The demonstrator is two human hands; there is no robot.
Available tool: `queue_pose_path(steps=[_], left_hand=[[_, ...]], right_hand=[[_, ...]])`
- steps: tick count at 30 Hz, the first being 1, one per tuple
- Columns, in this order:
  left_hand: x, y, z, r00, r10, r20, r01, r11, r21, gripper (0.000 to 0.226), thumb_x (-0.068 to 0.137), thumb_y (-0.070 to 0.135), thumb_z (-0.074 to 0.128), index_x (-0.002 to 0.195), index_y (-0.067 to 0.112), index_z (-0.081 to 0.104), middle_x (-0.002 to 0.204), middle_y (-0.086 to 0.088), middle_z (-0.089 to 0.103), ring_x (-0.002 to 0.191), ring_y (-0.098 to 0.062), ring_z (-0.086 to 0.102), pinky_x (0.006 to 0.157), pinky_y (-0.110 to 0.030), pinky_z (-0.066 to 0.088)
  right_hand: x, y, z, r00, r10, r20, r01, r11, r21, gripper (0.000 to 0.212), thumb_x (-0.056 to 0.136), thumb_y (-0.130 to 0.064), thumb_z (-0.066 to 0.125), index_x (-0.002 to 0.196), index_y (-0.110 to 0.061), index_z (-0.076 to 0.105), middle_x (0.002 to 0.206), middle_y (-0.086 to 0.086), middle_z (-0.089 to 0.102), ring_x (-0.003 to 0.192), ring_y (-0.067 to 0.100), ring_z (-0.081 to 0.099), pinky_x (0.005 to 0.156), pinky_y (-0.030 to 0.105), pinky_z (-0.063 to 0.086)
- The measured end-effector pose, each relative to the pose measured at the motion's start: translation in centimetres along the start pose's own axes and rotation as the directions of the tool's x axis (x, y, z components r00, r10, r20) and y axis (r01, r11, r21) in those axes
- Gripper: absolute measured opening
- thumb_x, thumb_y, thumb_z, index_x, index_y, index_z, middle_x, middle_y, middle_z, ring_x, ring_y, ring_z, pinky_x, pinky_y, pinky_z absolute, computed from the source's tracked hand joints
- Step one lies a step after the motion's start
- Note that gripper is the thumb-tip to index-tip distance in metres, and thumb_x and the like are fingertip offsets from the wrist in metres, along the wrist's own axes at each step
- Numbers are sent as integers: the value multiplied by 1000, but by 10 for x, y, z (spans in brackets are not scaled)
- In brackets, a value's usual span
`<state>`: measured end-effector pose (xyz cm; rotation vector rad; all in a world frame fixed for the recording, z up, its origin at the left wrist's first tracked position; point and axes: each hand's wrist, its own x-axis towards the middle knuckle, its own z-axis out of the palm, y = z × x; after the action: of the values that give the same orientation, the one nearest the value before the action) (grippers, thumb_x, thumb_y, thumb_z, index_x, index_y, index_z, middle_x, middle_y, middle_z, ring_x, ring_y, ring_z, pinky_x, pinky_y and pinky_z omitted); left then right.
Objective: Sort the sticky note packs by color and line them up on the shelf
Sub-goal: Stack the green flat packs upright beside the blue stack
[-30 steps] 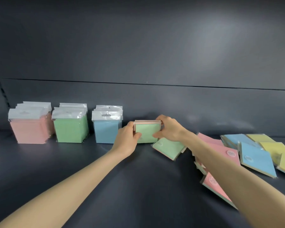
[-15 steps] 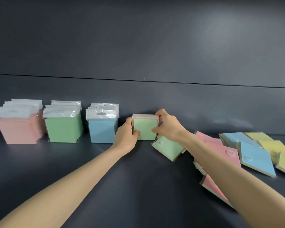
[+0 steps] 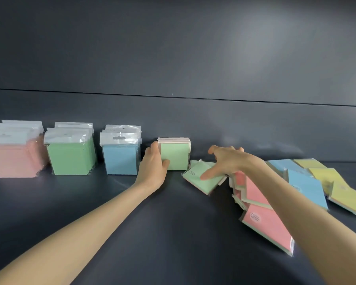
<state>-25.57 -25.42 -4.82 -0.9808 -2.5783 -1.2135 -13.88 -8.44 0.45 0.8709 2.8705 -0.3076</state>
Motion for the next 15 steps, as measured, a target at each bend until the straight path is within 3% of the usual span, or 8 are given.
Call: queue_pose_path(steps=[3,7,10,12,15], left_hand=[[-1,3,-4,1000,14,-21,-14,1000,1,53,91,10,57,136,5,31,127,-16,45,112,-35,50,90,-38,39],[-9,9,-9,998,33,-60,-33,999,0,54,90,11,58,137,6,31,132,-13,38,119,-30,44,94,-35,37],[-17,10,-8,969,225,-99,-214,970,115,44,90,16,59,131,7,45,132,-8,41,121,-27,39,96,-37,39],[-17,10,-5,936,352,8,-345,915,207,35,91,22,57,125,10,55,137,-4,42,125,-25,36,99,-38,35],[-16,12,2,917,353,185,-392,884,255,34,97,33,47,123,14,59,149,3,30,135,-20,24,101,-34,27]], right_hand=[[4,3,2,999,-25,33,25,999,-25,86,60,-68,68,129,-24,39,122,0,53,111,26,43,89,35,33],[7,6,4,998,3,55,-4,1000,12,107,36,-78,62,127,-27,40,126,-1,49,116,26,43,94,38,40],[9,9,3,996,-21,90,14,997,79,109,36,-74,67,128,-20,42,126,-2,53,112,23,52,98,40,45],[9,8,1,996,-12,89,8,999,43,102,43,-72,71,125,-16,47,122,0,55,108,23,54,95,40,48],[8,4,-3,992,5,122,-5,1000,-4,84,53,-68,74,115,-15,55,114,2,55,102,22,54,89,35,50]])
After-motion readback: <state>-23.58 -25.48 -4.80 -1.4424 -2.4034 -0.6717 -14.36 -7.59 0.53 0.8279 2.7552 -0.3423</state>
